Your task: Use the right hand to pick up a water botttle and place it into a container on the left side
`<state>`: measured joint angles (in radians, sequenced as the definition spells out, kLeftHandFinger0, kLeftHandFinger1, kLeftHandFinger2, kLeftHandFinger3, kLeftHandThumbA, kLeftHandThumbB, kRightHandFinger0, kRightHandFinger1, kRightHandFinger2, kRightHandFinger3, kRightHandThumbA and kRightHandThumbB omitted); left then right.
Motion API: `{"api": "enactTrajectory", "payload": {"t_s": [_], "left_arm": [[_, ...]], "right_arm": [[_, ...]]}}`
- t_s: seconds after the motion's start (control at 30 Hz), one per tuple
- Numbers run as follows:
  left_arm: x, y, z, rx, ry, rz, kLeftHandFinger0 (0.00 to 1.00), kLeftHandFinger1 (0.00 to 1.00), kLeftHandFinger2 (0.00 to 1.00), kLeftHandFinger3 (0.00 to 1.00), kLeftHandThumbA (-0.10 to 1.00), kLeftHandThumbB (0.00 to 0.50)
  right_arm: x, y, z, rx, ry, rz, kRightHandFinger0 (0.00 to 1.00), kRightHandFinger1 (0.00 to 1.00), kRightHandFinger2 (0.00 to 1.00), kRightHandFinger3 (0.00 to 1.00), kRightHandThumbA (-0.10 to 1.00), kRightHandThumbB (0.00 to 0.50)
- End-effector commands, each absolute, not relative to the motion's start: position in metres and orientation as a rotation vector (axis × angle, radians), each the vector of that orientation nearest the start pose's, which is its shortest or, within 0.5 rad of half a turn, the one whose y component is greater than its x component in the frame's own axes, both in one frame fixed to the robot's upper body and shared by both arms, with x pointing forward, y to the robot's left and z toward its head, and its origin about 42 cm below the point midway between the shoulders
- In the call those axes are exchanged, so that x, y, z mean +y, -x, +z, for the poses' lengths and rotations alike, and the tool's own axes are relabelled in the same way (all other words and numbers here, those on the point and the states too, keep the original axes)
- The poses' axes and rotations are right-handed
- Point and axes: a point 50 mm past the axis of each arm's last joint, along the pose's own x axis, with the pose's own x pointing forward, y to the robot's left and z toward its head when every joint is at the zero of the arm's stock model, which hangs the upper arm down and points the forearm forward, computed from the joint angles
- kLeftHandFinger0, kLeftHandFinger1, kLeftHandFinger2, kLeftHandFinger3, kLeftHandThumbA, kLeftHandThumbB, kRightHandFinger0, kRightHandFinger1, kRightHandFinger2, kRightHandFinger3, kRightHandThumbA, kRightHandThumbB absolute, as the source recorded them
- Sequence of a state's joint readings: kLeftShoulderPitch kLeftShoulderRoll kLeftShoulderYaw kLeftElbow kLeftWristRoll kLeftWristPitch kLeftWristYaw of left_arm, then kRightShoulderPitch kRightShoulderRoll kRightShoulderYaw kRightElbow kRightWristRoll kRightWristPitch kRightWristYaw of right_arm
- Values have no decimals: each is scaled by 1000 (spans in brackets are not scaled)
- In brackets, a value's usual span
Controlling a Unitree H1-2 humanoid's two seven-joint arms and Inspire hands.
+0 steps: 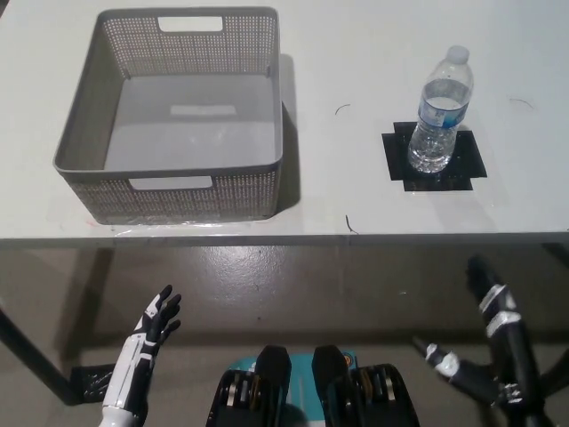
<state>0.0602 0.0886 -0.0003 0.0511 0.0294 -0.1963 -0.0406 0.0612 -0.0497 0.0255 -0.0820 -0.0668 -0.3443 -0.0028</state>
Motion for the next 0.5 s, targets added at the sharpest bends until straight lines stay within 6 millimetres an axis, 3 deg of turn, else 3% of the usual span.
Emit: {"api": "enactTrajectory", "payload": {"t_s": [0.0, 0.23, 0.47], "left_arm": [[243, -264, 94, -163, -136, -60, 1000, 1000, 1000, 1000, 1000, 102], [243, -265, 94, -159, -143, -69, 1000, 1000, 1000, 1000, 1000, 80], [240, -262, 90, -150, -137, -82, 1000, 1000, 1000, 1000, 1000, 101]], "right_arm": [[-230, -280, 167, -504, 146, -9, 1000, 1000, 1000, 1000, 1000, 334], [-249, -326, 200, -523, 173, -85, 1000, 1000, 1000, 1000, 1000, 378], [-256, -363, 219, -431, 173, -81, 1000, 1000, 1000, 1000, 1000, 398]]}}
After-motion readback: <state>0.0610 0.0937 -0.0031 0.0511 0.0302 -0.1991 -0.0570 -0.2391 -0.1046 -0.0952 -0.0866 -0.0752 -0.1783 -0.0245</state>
